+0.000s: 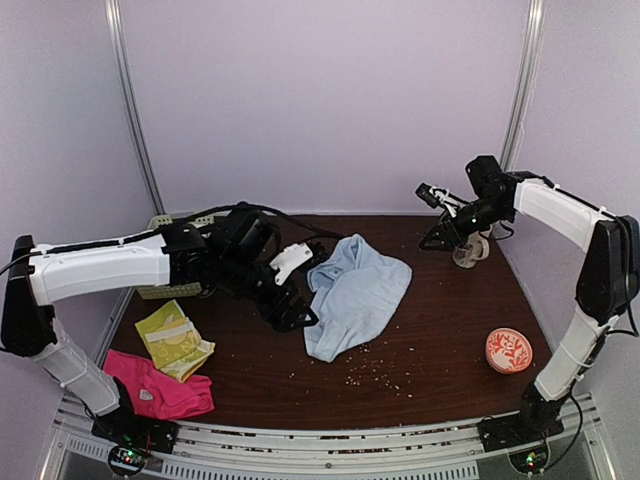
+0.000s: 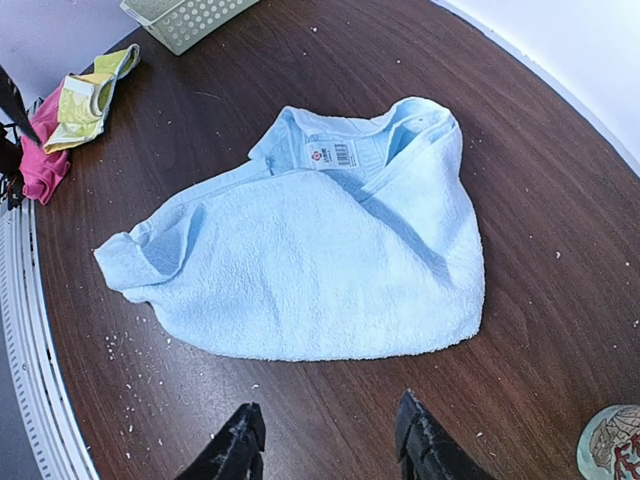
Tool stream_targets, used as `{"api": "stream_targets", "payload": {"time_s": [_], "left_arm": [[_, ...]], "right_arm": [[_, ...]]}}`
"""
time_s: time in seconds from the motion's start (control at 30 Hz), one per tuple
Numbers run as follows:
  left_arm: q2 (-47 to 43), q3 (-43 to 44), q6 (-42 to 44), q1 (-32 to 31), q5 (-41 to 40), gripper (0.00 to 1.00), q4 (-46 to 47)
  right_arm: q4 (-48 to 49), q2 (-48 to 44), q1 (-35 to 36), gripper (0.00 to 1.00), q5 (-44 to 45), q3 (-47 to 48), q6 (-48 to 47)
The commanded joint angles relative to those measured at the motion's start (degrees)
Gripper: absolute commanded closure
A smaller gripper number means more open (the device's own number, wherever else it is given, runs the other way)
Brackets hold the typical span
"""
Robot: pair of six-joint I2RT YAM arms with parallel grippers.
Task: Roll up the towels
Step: Place the towel at the center of the board, then pick up the towel from the center of the board.
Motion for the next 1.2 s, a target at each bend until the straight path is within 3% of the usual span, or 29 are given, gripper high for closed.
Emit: {"api": "stream_targets", "payload": {"time_s": [0.0, 0.17, 0.33, 0.5, 0.57, 0.63, 0.7, 0.87, 0.93, 1.07, 1.17], "left_arm": [[-3.60, 1.34, -2.72, 2.00, -13.65, 0.02, 6.31], [-1.73, 3.91, -0.99, 2.52, -26.75, 0.02, 10.33], [-0.86, 4.46, 1.09, 4.61, -24.08, 0.02, 19.45], [4.10, 6.00, -4.59, 7.32, -35.48, 0.02, 25.40], [9.24, 11.32, -10.81, 8.40, -40.07, 0.02, 20.06], [14.37, 17.59, -9.74, 11.68, -32.99, 0.02, 17.14], [18.23, 21.89, -14.46, 15.20, -29.31, 0.02, 14.10], [15.92, 11.80, -17.22, 18.66, -23.55, 0.02, 28.51], [15.50, 9.17, -16.28, 18.65, -19.29, 0.08, 32.67], [20.17, 13.94, -15.01, 18.61, -14.42, 0.30, 24.26], [21.72, 13.24, -13.72, 18.81, -12.23, 0.33, 22.82]], "right_arm": [[-2.88, 1.14, 0.15, 0.54, 1.25, 3.12, 0.57], [-4.21, -0.55, 1.21, 0.53, 1.46, 7.64, 2.28], [-3.58, -2.75, 2.59, 0.49, -0.24, 8.92, 4.33], [-6.90, 0.13, 9.47, 0.49, -1.06, 6.76, 1.40], [-9.91, 2.37, 13.30, 0.51, -1.38, 6.66, 0.29], [-9.61, 3.86, 16.98, 0.52, -1.90, 5.01, -0.05], [-8.35, 5.04, 20.55, 0.51, -0.84, 2.67, -2.05], [-2.42, 10.73, 27.57, 0.45, 0.68, 0.86, -5.05], [-0.41, 13.75, 29.90, 0.45, 2.59, 1.42, -6.03], [2.81, 18.29, 33.14, 0.45, 5.51, 2.81, -5.97], [6.54, 20.24, 34.10, 0.45, 7.02, 3.52, -2.60]]}}
